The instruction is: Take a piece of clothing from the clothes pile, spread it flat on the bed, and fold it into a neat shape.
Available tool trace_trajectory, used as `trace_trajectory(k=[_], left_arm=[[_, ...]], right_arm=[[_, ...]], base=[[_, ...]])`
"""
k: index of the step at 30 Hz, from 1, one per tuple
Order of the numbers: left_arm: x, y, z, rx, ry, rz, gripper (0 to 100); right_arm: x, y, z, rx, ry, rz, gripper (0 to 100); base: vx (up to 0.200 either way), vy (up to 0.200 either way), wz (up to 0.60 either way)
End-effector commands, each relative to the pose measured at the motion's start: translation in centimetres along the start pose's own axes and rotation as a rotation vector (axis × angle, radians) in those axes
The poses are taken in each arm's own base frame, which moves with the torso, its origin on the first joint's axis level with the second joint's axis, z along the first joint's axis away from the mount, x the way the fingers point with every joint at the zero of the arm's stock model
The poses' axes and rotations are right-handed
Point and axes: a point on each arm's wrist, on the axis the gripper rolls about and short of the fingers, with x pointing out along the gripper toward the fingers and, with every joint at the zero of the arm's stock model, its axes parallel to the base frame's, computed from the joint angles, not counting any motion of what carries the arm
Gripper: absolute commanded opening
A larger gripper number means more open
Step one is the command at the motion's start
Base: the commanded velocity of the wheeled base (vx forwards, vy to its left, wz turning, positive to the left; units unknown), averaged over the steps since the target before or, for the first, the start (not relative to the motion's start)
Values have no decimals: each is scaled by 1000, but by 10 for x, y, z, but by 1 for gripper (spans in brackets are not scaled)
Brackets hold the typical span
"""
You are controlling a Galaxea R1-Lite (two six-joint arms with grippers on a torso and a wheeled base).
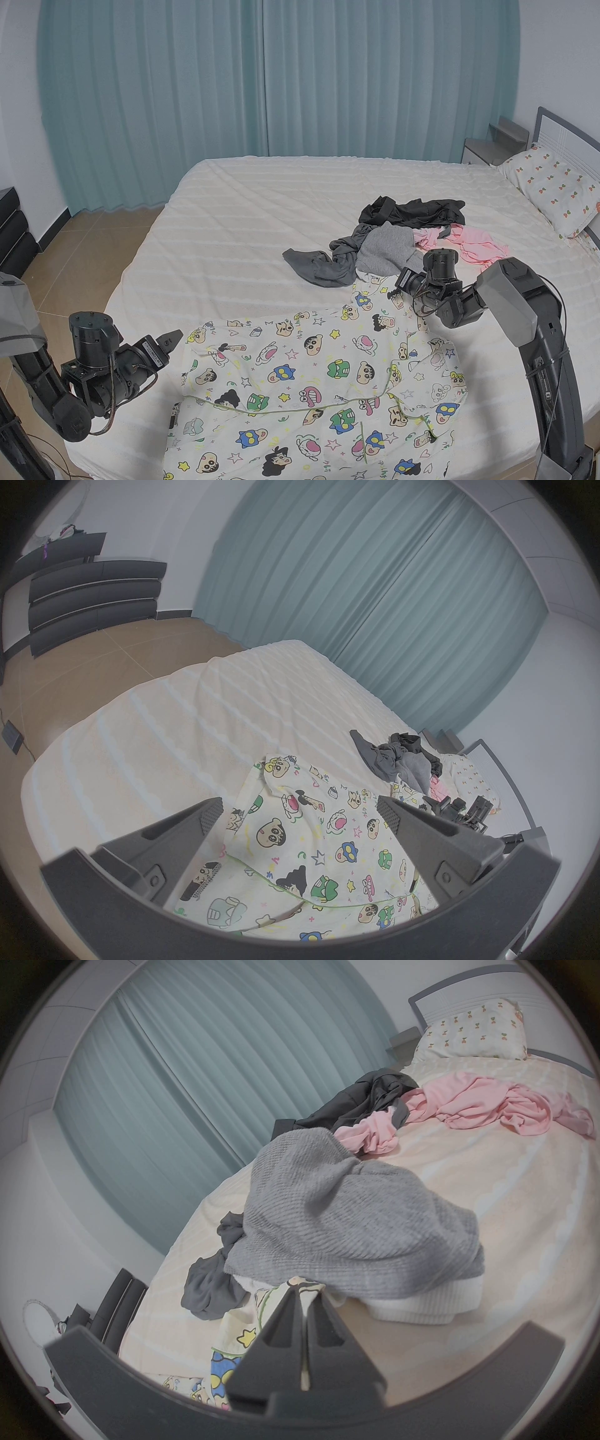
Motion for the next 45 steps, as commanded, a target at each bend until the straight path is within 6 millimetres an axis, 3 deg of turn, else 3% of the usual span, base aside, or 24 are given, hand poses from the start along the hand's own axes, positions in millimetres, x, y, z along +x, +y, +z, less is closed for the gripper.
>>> trace_trajectory(k=[1,2,7,10,13,17,21,24,26,36,45], left_arm=[[9,-1,0,-1,3,4,100],[12,-1,0,-1,2,3,100],[34,-2,0,22,5,14,100],[56,1,2,58,4,30,100],[90,1,8,56,25,57,100],[120,0,21,27,96,104,100],[138,0,31,-68,211,78,100],[142,6,32,-80,236,76,100],[150,15,23,-91,282,80,100],[168,18,8,6,287,69,100],[185,7,1,25,284,34,100]], right_arm=[[-1,-3,3,2,-4,-17,0],[-1,-3,4,2,-6,-17,100],[-12,0,10,6,-6,-22,100],[-30,2,19,17,-3,-28,100],[-60,8,24,100,9,-36,100],[-93,13,16,140,41,-38,100],[-129,16,-1,173,50,-11,100],[-139,17,-4,182,43,2,100],[-156,16,-13,208,28,34,100],[-163,14,-22,222,35,43,100],[-166,13,-25,220,32,49,100]], base=[[0,0,0],[0,0,0],[0,0,0],[0,0,0],[0,0,0],[0,0,0],[0,0,0],[0,0,0],[0,0,0],[0,0,0],[0,0,0]])
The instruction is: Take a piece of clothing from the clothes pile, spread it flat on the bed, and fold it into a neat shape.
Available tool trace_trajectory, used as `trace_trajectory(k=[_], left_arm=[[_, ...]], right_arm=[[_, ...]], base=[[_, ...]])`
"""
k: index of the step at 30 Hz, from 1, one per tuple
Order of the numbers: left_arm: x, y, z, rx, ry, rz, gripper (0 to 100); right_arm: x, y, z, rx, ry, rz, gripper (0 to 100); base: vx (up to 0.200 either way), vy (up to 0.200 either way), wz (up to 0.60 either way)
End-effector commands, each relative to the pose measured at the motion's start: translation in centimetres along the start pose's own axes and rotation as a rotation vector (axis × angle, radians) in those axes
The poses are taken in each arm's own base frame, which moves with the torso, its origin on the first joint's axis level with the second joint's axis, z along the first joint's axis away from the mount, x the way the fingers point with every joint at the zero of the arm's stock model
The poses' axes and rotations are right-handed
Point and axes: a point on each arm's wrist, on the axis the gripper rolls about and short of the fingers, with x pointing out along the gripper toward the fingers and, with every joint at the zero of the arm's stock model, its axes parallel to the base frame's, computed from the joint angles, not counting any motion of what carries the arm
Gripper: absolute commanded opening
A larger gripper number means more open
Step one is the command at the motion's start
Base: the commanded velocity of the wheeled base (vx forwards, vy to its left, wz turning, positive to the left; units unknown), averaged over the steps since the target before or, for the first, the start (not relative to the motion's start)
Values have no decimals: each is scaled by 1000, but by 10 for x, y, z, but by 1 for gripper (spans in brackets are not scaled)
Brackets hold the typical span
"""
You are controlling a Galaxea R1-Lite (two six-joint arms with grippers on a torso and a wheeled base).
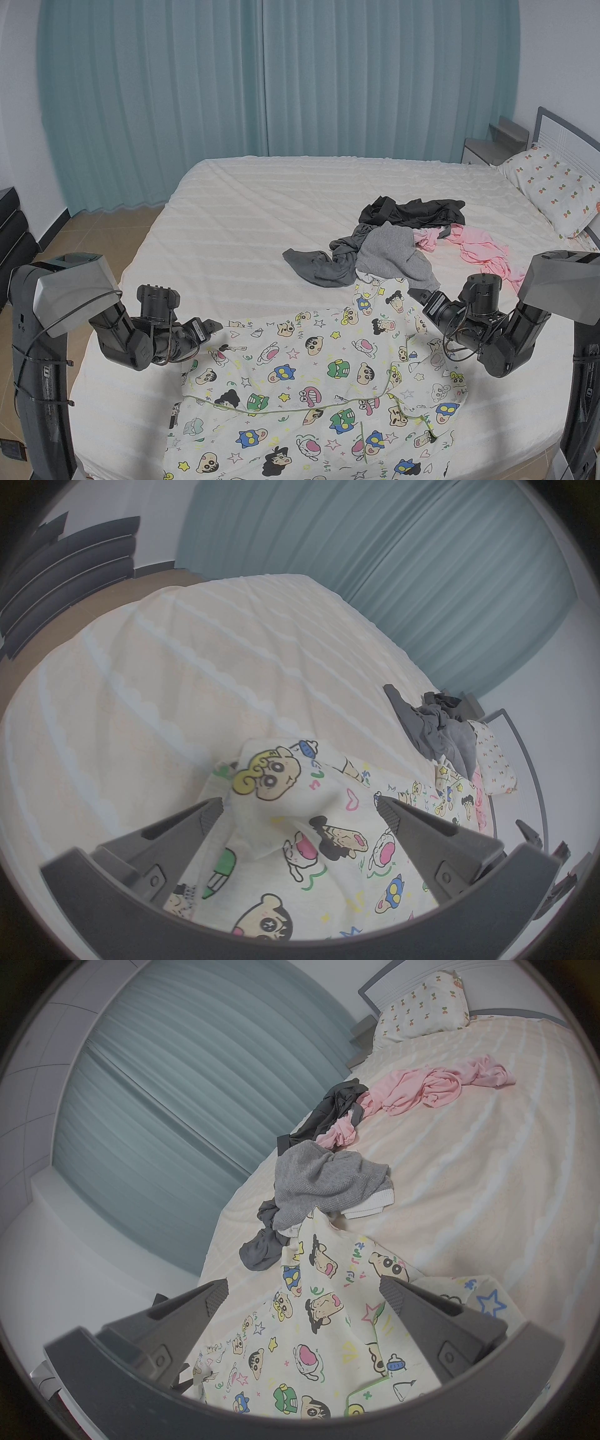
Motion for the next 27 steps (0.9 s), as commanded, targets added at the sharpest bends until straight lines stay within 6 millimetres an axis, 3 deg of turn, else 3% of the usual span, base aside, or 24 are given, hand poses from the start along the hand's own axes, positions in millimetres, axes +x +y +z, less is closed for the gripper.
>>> trace_trajectory(k=[1,12,13,19,27], left_arm=[[11,-1,-3,4,9,0,100],[42,-6,8,11,-65,65,100],[43,-7,9,11,-62,74,0],[43,-8,12,7,-89,103,0],[45,-20,34,-57,-218,111,0]], right_arm=[[-2,0,-1,-2,0,0,100],[-3,1,-2,-3,-4,11,100],[-3,1,-1,-3,-9,16,100],[-3,0,-1,-3,-9,14,100],[-3,0,-1,-3,-10,15,100]], base=[[0,0,0],[0,0,0],[0,0,0],[0,0,0],[0,0,0]])
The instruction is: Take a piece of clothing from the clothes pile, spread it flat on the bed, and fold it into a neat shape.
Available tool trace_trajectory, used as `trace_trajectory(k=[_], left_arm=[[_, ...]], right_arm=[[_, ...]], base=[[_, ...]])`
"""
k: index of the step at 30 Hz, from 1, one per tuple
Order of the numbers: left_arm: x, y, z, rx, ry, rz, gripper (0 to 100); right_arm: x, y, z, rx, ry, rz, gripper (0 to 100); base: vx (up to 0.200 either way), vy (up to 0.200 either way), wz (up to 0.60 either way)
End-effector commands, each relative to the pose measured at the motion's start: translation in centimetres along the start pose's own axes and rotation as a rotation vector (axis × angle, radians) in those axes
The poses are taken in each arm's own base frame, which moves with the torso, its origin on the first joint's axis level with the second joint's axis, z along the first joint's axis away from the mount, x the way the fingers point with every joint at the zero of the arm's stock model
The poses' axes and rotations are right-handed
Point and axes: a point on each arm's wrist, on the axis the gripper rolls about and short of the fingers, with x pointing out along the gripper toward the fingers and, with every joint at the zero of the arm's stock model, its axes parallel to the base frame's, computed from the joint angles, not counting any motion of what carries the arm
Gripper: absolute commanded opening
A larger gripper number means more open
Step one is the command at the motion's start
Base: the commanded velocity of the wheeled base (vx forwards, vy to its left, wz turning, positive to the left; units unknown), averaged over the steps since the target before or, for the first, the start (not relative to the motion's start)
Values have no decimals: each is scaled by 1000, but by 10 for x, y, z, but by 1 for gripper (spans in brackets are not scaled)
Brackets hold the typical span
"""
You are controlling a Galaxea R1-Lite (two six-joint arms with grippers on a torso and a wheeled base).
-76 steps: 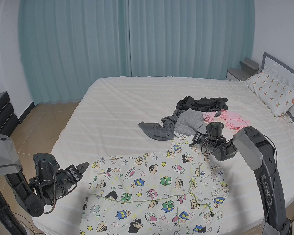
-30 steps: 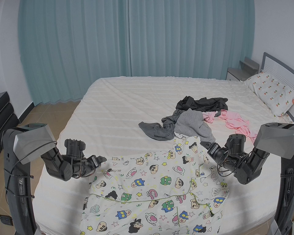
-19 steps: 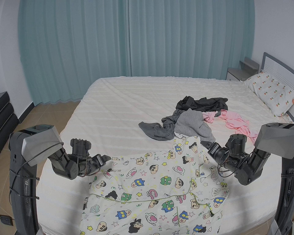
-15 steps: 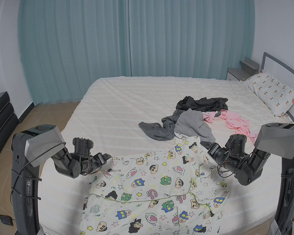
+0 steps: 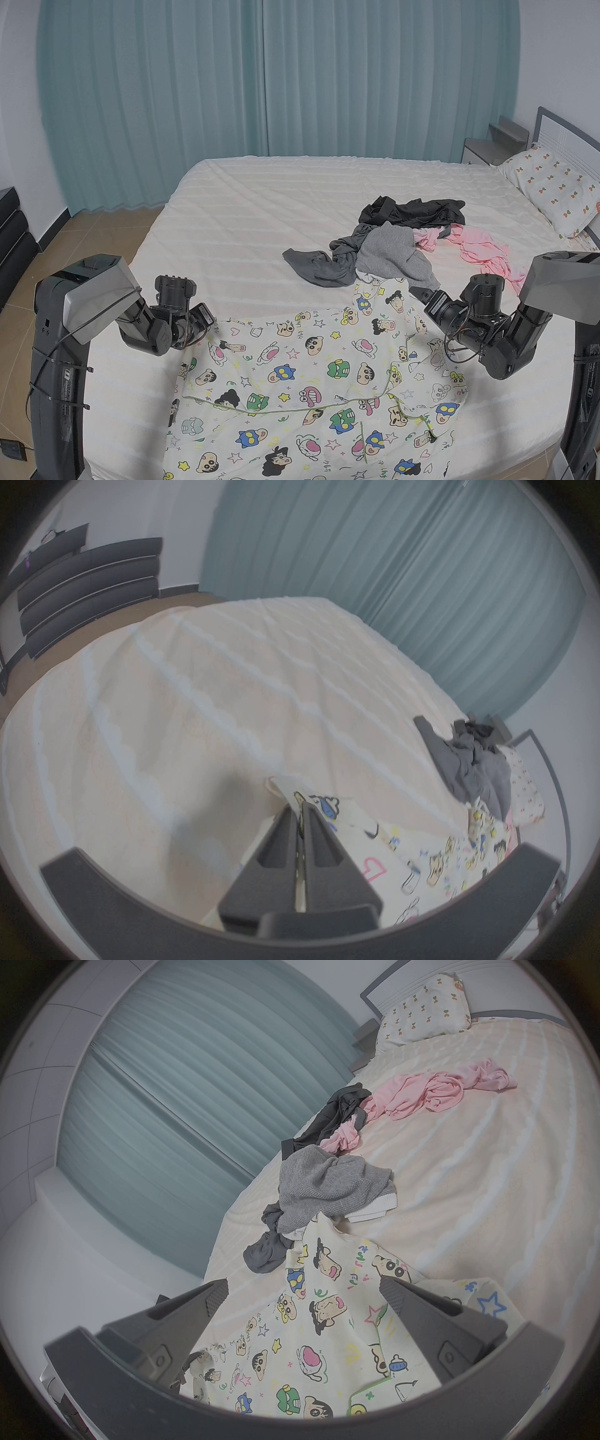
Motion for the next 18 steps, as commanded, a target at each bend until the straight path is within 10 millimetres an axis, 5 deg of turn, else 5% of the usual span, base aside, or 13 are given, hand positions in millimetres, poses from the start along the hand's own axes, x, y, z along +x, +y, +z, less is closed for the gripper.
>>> trace_trajectory(k=[1,18], left_arm=[[2,-6,11,-14,-47,-16,0],[27,5,42,-19,-170,-44,0]], right_arm=[[0,-1,-1,0,2,-1,100],[-1,-1,-5,-4,5,6,100]], base=[[0,0,0],[0,0,0]])
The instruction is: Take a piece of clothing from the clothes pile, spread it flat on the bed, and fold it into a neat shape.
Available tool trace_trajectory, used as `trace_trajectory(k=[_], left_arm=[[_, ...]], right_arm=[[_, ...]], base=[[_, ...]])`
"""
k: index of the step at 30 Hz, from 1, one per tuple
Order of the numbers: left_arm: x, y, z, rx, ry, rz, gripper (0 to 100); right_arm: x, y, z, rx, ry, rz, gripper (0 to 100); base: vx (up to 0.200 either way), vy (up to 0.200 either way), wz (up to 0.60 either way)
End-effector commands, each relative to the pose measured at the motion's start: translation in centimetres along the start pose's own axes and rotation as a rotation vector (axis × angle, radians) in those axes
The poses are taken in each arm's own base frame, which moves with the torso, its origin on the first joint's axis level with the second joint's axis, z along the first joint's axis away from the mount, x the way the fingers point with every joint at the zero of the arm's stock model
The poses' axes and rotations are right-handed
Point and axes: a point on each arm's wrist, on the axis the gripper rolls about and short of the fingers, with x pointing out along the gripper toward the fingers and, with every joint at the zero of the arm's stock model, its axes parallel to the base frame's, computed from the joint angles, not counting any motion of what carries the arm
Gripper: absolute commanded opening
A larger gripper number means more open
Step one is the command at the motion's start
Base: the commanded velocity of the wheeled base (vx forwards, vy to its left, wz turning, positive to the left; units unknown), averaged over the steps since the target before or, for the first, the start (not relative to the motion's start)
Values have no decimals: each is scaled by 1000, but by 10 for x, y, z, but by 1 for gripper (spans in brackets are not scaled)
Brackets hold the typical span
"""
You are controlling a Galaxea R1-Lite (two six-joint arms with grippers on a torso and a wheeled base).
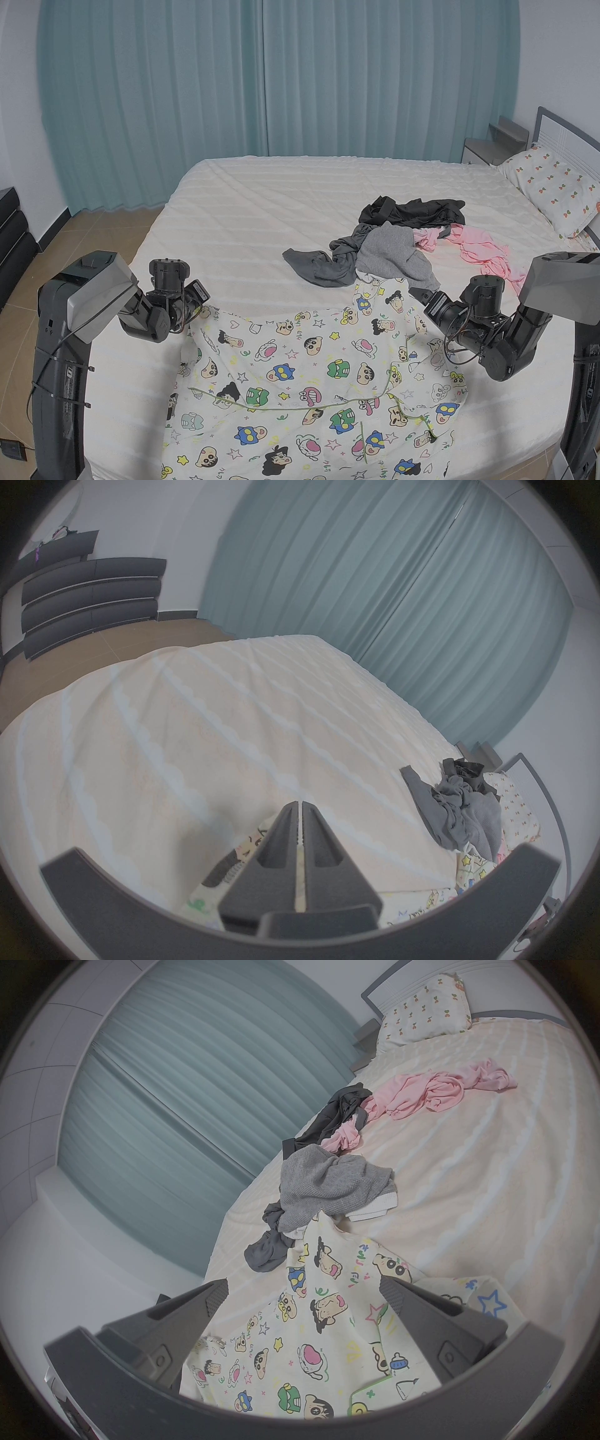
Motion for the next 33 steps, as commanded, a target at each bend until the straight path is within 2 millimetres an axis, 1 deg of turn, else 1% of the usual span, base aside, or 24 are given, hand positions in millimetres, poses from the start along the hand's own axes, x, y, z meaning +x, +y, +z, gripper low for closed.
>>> trace_trajectory(k=[1,4,7,12,13,20,25,29,33], left_arm=[[11,7,6,0,-22,8,0],[14,9,9,6,-31,8,0],[15,11,5,13,-20,16,0],[6,19,-3,20,25,45,0],[1,19,0,21,30,44,100],[-6,17,3,18,50,5,100],[-20,14,1,18,146,-89,100],[-19,14,-1,20,173,-122,100],[-20,15,-2,59,208,-169,100]], right_arm=[[1,-1,-3,-1,6,-2,100],[1,-1,-3,-1,6,-2,100],[1,-2,-3,-1,6,-4,100],[2,-4,-5,-3,12,-9,100],[2,-4,-5,-3,13,-10,100],[2,-6,-7,-4,19,-17,100],[2,-7,-11,-7,31,-20,100],[3,-7,-15,-11,32,-17,100],[1,-7,-15,-14,27,-11,100]], base=[[0,0,0],[0,0,0],[0,0,0],[0,0,0],[0,0,0],[0,0,0],[0,0,0],[0,0,0],[0,0,0]])
